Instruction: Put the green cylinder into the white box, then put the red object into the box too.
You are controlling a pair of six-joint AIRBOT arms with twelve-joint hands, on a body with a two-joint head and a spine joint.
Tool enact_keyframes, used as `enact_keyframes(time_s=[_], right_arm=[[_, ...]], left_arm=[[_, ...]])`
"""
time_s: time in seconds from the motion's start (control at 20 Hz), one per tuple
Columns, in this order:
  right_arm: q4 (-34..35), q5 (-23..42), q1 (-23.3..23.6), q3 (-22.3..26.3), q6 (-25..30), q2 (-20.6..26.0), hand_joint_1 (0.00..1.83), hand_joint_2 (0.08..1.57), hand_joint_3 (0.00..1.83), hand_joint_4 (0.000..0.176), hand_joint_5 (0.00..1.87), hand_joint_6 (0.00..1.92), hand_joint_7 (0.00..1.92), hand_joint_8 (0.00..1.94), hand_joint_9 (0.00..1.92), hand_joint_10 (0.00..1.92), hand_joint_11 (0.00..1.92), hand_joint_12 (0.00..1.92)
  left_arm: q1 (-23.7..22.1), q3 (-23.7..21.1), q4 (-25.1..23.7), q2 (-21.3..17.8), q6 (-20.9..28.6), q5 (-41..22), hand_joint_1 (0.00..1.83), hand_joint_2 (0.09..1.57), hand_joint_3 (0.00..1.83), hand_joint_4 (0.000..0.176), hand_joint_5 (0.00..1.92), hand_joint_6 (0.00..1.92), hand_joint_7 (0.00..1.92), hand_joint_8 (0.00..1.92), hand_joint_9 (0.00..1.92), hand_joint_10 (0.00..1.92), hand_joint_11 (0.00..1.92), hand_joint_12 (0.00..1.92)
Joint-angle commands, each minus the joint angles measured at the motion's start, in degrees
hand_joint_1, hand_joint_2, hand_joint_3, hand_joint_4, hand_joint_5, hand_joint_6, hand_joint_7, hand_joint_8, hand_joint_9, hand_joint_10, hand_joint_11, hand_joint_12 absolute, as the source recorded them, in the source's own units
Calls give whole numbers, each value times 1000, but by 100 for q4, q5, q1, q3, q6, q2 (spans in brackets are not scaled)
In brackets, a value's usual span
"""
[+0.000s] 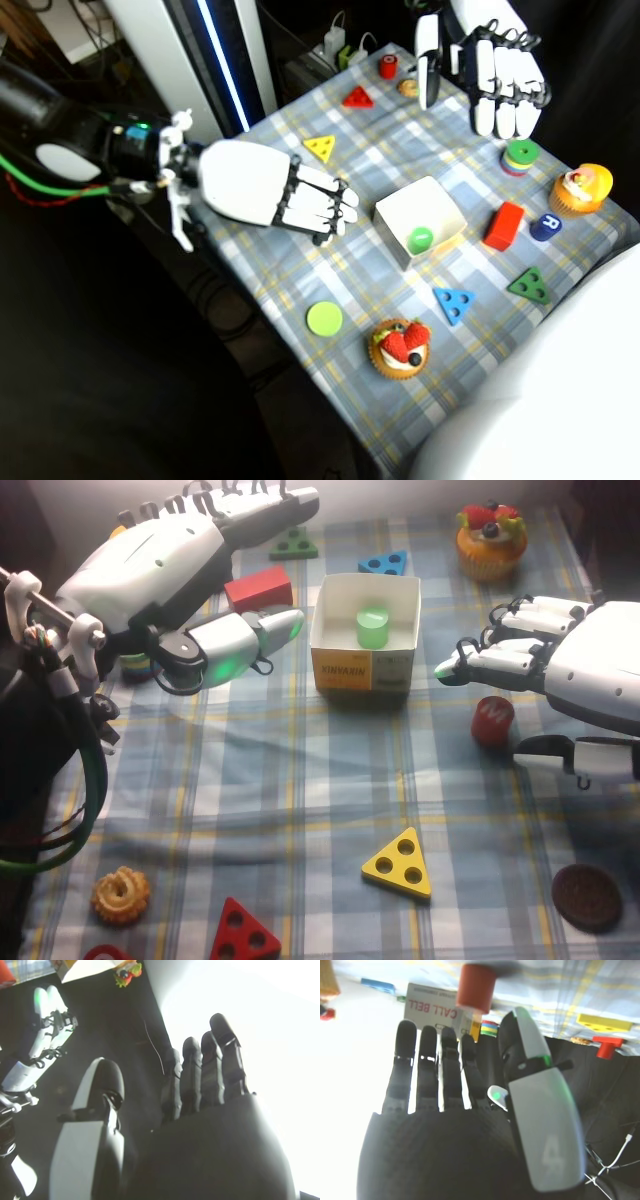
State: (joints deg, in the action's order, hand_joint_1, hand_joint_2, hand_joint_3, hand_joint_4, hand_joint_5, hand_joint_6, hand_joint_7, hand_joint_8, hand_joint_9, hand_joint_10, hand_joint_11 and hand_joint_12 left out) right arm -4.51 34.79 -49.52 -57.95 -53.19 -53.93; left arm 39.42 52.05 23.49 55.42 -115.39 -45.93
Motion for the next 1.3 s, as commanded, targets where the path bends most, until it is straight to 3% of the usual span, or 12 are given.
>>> enact_keyframes(time_s=[0.0, 0.15, 0.3, 0.35, 0.4, 0.45, 0.55, 0.6, 0.9, 1.05, 1.1, 1.25], right_arm=[[30, 584, 99, -30, 9, -29, 875, 1286, 1, 0, 225, 253, 353, 11, 6, 920, 0, 1491], [30, 494, 141, -88, 9, -100, 903, 1286, 0, 0, 254, 260, 381, 18, 10, 941, 0, 1503], [31, 466, 146, -124, 9, -153, 937, 1275, 0, 0, 270, 548, 516, 97, 56, 1104, 0, 1591], [31, 460, 151, -131, 9, -169, 961, 1267, 0, 0, 294, 709, 549, 284, 107, 1176, 0, 1640], [31, 455, 157, -136, 9, -178, 1083, 1303, 0, 0, 515, 1394, 688, 1278, 281, 1378, 0, 1867], [31, 454, 158, -140, 9, -181, 1110, 1294, 0, 4, 616, 1459, 718, 1439, 349, 1492, 0, 1910], [30, 457, 190, -147, 8, -181, 1127, 1280, 0, 1, 666, 1410, 733, 1488, 368, 1569, 0, 1919], [30, 465, 212, -146, 7, -179, 1193, 1254, 0, 0, 708, 1233, 792, 1556, 468, 1852, 139, 1921], [24, 967, 409, -20, 7, 50, 1127, 1279, 3, 2, 672, 1408, 712, 1530, 368, 1711, 35, 1921], [24, 1212, 510, 19, 24, 152, 1135, 1278, 0, 0, 690, 1361, 709, 1570, 450, 1767, 209, 1921], [23, 1271, 542, 21, 26, 168, 1164, 1265, 0, 0, 719, 1269, 731, 1605, 512, 1862, 292, 1921], [29, 1416, 559, 40, 124, 255, 1163, 1272, 2, 0, 683, 1299, 735, 1618, 504, 1897, 343, 1921]], left_arm=[[-54, -9, -133, -31, 25, -700, 718, 1346, 1, 50, 246, 1, 192, 0, 3, 255, 0, 602], [-41, -6, -92, -32, 25, -702, 706, 1341, 0, 53, 239, 5, 200, 4, 10, 253, 0, 507], [-37, -4, -84, -35, 25, -705, 687, 1341, 1, 51, 235, 1, 204, 1, 17, 245, 0, 542], [-37, -1, -79, -37, 25, -705, 687, 1341, 0, 63, 230, 2, 194, 2, 7, 235, 0, 499], [-36, 2, -71, -40, 25, -705, 684, 1343, 1, 67, 228, 1, 194, 2, 11, 234, 0, 491], [-36, 5, -65, -41, 25, -705, 676, 1347, 2, 68, 224, 0, 193, 2, 9, 230, 0, 489], [-25, 5, -57, -48, 25, -707, 672, 1346, 2, 73, 223, 0, 191, 1, 6, 228, 0, 488], [-17, 5, -49, -52, 25, -713, 631, 1347, 2, 79, 225, 1, 196, 2, 16, 224, 0, 491], [57, -22, -5, -91, 25, -790, 585, 1352, 1, 87, 217, 1, 187, 0, 24, 186, 0, 468], [88, -31, 17, -93, 25, -809, 546, 1355, 3, 67, 232, 2, 199, 1, 54, 165, 0, 555], [97, -33, 25, -96, 25, -815, 516, 1348, 0, 87, 240, 3, 206, 2, 59, 162, 0, 529], [128, -52, 36, -112, 25, -842, 541, 1344, 0, 95, 229, 0, 196, 0, 53, 159, 0, 527]])
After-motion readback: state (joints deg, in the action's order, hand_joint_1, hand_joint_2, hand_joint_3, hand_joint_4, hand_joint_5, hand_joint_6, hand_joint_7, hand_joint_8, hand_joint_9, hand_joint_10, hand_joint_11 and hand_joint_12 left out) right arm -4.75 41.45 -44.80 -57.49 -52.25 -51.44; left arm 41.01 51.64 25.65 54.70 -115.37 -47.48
